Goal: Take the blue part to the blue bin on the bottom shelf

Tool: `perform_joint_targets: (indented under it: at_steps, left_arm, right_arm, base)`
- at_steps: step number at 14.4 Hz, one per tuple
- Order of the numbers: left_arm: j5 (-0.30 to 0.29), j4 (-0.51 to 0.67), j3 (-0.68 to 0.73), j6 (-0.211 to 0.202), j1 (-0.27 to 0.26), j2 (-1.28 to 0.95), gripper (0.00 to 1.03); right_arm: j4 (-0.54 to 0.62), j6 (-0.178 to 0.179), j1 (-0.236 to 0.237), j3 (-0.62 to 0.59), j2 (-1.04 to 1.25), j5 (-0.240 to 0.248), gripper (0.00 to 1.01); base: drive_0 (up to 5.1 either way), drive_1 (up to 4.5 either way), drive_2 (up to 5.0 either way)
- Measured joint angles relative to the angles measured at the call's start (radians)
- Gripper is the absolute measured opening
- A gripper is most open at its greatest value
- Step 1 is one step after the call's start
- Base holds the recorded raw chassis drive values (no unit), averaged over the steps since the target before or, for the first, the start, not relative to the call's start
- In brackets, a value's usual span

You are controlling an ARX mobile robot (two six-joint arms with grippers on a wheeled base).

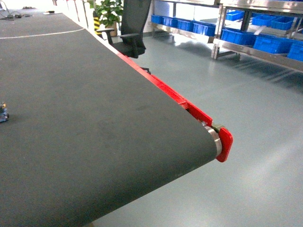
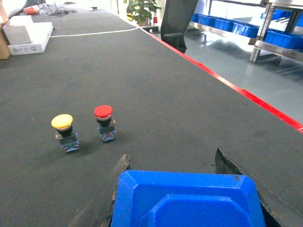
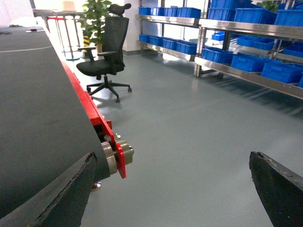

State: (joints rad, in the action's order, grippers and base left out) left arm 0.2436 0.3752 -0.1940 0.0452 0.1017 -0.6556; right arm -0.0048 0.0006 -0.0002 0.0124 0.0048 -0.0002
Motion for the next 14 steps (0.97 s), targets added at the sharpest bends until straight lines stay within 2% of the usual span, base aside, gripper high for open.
perform_joint_targets:
  at_steps: [14]
  left_arm:
    - [0.0, 0.0, 0.0, 0.0, 0.0, 0.0, 0.43]
  right_arm:
    - [0.0, 0.0, 0.0, 0.0, 0.0, 0.0, 0.98]
  base:
    - [-1.5, -1.52, -1.5]
